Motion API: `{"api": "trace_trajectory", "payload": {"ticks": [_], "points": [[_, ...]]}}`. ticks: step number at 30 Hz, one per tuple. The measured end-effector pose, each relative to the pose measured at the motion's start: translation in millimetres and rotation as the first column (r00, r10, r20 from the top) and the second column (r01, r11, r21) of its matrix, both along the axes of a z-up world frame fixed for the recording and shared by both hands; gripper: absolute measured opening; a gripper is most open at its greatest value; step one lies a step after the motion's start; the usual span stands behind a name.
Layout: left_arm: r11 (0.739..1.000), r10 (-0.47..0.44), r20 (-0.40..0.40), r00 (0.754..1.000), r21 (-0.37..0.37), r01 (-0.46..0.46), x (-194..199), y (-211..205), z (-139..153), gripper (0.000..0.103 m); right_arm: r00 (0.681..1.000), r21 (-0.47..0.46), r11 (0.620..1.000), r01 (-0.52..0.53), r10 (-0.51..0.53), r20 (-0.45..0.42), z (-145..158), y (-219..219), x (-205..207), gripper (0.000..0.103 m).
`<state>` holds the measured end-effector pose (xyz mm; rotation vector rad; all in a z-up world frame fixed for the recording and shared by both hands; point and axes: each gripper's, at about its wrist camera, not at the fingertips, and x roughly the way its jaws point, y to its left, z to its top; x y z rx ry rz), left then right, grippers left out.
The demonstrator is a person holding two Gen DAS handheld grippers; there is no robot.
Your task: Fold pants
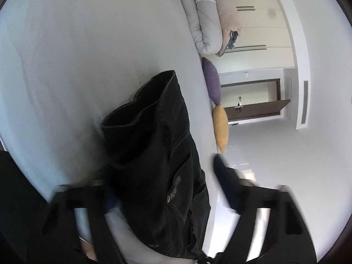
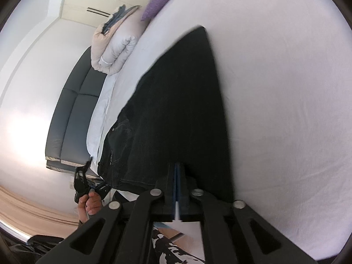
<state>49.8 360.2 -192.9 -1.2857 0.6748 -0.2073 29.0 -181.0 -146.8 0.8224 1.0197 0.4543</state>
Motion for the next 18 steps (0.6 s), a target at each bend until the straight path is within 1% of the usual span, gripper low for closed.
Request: {"api": "trace_trajectory", "payload": {"ticks": [1, 5, 7, 9, 11, 14, 15, 17, 18], "points": [[1.000, -0.007, -0.013, 1.000, 0.001, 0.007, 2.1, -0.4, -1.9, 0.037, 1.000, -0.006, 1.000, -0.005, 0.005, 0.015, 7.8, 1.8, 0.8, 0.004], [1.000, 0.006, -0.024, 1.000, 0.011, -0.006, 0.4, -0.1, -5.6, 0.027, 0.996, -0.022, 0.999, -0.045, 0.046, 0.078, 39.5, 17.5, 14.4, 0.004], [0.999, 0.007, -0.015, 1.000, 0.043, -0.006, 0.4, -1.9, -0.1, 0.022, 0.992, -0.026, 0.997, -0.078, 0.080, 0.093, 48.8, 30.2, 27.9, 0.004], [0.993, -0.006, 0.005, 1.000, 0.121, 0.005, 1.6, -7.5, 13.2, 0.020, 0.989, -0.041, 0.993, -0.115, 0.118, 0.093, 54.3, 48.9, 46.2, 0.004], [0.979, -0.026, 0.025, 0.999, 0.201, 0.020, 4.7, -16.0, 28.4, 0.018, 0.983, -0.051, 0.987, -0.156, 0.160, 0.093, 56.3, 71.3, 67.0, 0.004], [0.961, -0.045, 0.039, 0.998, 0.274, 0.033, 10.1, -27.1, 45.1, 0.017, 0.972, -0.071, 0.973, -0.220, 0.225, 0.068, 51.8, 110.7, 99.9, 0.004], [0.948, -0.056, 0.044, 0.997, 0.317, 0.039, 10.5, -32.2, 52.0, 0.017, 0.968, -0.071, 0.968, -0.241, 0.245, 0.056, 47.8, 124.1, 110.2, 0.004], [0.928, -0.074, 0.051, 0.996, 0.369, 0.050, 11.8, -42.2, 62.3, 0.017, 0.961, -0.071, 0.960, -0.272, 0.274, 0.033, 39.1, 143.5, 126.0, 0.004], [0.912, -0.089, 0.056, 0.994, 0.405, 0.059, 12.0, -48.5, 68.8, 0.017, 0.958, -0.072, 0.956, -0.285, 0.287, 0.019, 33.6, 154.2, 134.0, 0.004]]}}
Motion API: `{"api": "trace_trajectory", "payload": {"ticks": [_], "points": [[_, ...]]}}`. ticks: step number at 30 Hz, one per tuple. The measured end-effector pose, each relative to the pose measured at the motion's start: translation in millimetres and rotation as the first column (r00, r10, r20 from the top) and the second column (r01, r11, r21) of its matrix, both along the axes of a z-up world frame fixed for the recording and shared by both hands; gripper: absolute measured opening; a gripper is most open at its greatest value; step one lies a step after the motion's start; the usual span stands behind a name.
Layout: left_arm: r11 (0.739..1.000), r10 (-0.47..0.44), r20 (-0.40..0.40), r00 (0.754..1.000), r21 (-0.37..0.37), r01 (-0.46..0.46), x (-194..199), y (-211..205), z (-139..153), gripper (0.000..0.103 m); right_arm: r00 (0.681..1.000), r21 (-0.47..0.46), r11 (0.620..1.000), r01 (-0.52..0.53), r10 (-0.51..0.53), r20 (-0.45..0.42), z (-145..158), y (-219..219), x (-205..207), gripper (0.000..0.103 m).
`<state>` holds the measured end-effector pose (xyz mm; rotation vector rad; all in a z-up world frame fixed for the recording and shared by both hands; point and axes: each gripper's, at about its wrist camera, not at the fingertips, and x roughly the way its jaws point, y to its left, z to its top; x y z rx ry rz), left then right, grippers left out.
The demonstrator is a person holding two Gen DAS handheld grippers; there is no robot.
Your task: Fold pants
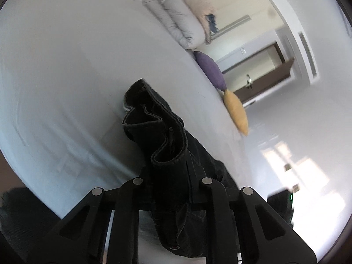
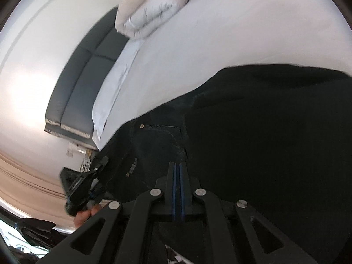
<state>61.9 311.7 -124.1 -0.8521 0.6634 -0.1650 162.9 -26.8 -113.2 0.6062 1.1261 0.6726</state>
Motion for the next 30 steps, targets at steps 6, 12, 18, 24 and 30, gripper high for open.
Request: {"api": "trace_trajectory", "payload": {"ticks": [6, 12, 18, 24, 30], "points": [[0.985, -0.077, 0.056, 0.995, 0.159, 0.067, -1.9, -33.2, 30.6, 0.017, 0.994, -0.079, 0.997, -0.021, 0.012, -0.109, -42.4, 29.4, 16.0, 0.000], [0.944, -0.178, 0.092, 0.980, 0.298, 0.143, -1.8, -81.4, 58.4, 0.017, 0.995, -0.034, 0.999, 0.018, -0.021, -0.101, -57.0, 24.6, 12.3, 0.000], [0.882, -0.296, 0.094, 0.951, 0.410, 0.234, 15.5, -150.6, 84.9, 0.017, 0.992, 0.040, 0.998, 0.048, -0.043, -0.115, -49.1, 7.0, 5.8, 0.012], [0.743, -0.469, 0.032, 0.883, 0.554, 0.375, 23.8, -258.9, 94.8, 0.017, 0.976, 0.279, 0.936, 0.216, -0.206, -0.065, -25.1, -104.0, -21.5, 0.069], [0.474, -0.640, -0.127, 0.758, 0.711, 0.519, 10.3, -388.5, 52.3, 0.017, 0.966, 0.312, 0.915, 0.257, -0.241, -0.088, -37.9, -164.3, -44.1, 0.072]]}}
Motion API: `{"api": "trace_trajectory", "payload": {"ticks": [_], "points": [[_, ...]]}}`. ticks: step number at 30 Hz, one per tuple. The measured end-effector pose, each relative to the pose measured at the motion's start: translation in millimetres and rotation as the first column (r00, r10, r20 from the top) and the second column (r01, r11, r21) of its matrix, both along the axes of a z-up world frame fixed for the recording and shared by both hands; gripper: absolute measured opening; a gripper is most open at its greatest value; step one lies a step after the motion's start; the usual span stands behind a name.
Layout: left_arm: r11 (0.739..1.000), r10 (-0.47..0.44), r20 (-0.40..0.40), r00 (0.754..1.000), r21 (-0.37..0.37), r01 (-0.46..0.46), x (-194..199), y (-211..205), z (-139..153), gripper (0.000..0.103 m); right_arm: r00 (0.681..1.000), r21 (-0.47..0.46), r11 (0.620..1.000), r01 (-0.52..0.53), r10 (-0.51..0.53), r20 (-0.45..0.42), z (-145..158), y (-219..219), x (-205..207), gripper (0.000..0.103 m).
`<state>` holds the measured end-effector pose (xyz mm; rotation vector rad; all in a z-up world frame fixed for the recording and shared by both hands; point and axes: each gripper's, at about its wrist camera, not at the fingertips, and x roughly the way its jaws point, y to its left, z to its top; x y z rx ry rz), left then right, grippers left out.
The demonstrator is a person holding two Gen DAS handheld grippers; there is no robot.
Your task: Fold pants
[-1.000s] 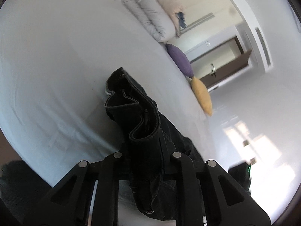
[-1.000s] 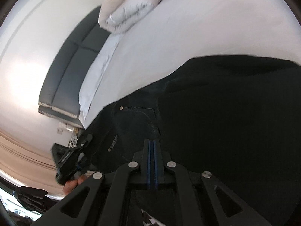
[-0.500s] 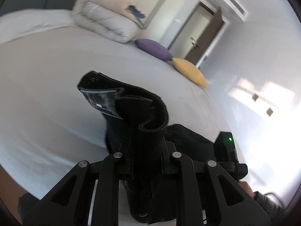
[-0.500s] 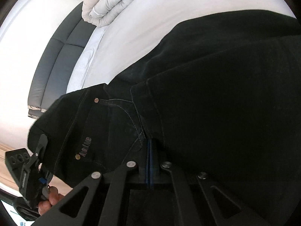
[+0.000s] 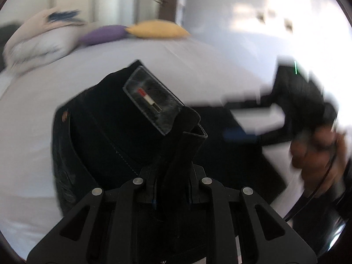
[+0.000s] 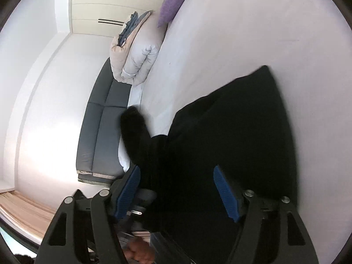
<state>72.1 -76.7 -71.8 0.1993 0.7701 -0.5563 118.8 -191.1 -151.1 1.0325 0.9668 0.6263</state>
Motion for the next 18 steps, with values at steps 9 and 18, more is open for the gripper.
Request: {"api": "trace_trajectory", "payload": {"ticks": [9, 18], "points": [[0.976, -0.096, 0.072, 0.993, 0.202, 0.080, -30.5, -60.7, -34.8, 0.017, 0.998, -0.094, 0.994, -0.054, 0.051, -0.034, -6.2, 8.0, 17.1, 0.074], [0.961, -0.160, 0.168, 0.973, 0.254, 0.114, -68.2, -78.7, -31.8, 0.017, 0.990, -0.193, 0.975, -0.107, 0.087, -0.108, -5.8, 25.4, 41.1, 0.032]]}}
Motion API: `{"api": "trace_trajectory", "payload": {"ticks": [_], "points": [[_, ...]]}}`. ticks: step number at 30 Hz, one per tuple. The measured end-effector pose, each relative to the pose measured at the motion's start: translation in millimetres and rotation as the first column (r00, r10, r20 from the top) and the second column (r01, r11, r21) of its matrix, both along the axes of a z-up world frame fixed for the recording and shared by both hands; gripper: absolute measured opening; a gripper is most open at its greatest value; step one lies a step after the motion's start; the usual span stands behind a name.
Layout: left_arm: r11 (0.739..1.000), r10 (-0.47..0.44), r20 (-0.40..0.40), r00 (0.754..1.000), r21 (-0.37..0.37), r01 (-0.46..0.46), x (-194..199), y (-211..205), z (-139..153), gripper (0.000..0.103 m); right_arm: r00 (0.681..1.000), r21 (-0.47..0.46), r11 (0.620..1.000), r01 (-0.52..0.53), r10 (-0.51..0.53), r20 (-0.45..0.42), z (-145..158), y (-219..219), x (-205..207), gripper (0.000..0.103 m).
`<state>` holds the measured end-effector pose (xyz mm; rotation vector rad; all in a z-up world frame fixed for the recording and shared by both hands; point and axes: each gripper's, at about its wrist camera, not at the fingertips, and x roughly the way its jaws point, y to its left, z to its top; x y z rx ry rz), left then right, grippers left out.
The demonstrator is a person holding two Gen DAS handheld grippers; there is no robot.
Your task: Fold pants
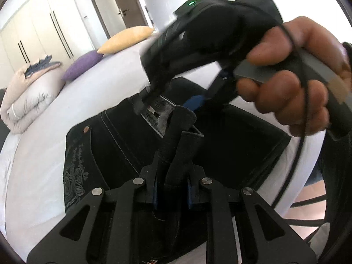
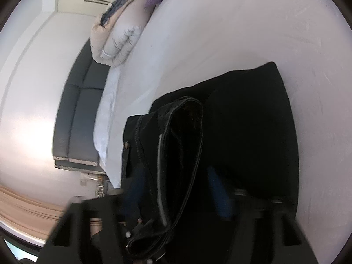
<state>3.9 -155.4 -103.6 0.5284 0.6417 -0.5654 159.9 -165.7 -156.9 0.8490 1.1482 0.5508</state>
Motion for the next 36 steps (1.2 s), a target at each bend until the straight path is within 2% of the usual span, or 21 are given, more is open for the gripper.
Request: {"api": "trace_trajectory", "payload": {"ticks": [1, 4, 9, 13, 18, 23, 32, 36], "points": [[1.000, -0.005, -0.007, 1.000, -0.004, 0.005, -1.8, -2.6, -0.1, 0.017, 1.000, 0.003, 1.000, -0.003, 0.003, -0.002, -0.4, 1.0, 0.7, 0.016], [1.000, -0.016, -0.013, 1.000, -0.011, 0.015, -12.6, 0.2, 2.2, 0.017, 0.999, -0.048, 0.999, 0.003, 0.000, 0.051, 8.5, 5.0, -3.1, 0.012], [0.999, -0.050, -0.014, 0.999, -0.017, 0.050, -1.9, 13.3, 3.6, 0.017, 0.996, -0.075, 0.997, 0.021, -0.014, 0.083, 17.8, -7.7, -7.9, 0.011], [0.996, -0.085, -0.014, 0.996, -0.012, 0.084, -21.4, 4.1, -4.9, 0.017, 0.995, -0.084, 0.996, 0.034, -0.026, 0.091, 19.8, -21.9, -9.0, 0.011], [0.993, -0.119, -0.012, 0.993, -0.006, 0.119, -24.2, -8.7, -3.4, 0.017, 0.994, -0.078, 0.995, 0.061, -0.053, 0.100, 19.2, -38.4, -14.9, 0.011], [0.990, -0.141, -0.018, 0.990, 0.000, 0.141, -37.7, -2.6, -1.8, 0.017, 0.993, -0.073, 0.994, 0.079, -0.072, 0.095, 15.2, -50.2, -19.7, 0.011], [0.988, -0.156, -0.039, 0.987, 0.009, 0.156, -39.6, 14.3, -5.8, 0.017, 0.990, -0.041, 0.991, 0.125, -0.122, 0.077, -2.6, -58.7, -34.2, 0.012], [0.991, -0.136, -0.080, 0.987, -0.020, 0.135, -36.1, 27.8, -7.1, 0.024, 0.987, -0.021, 0.991, 0.133, -0.131, 0.090, -12.5, -60.6, -37.4, 0.013]]}}
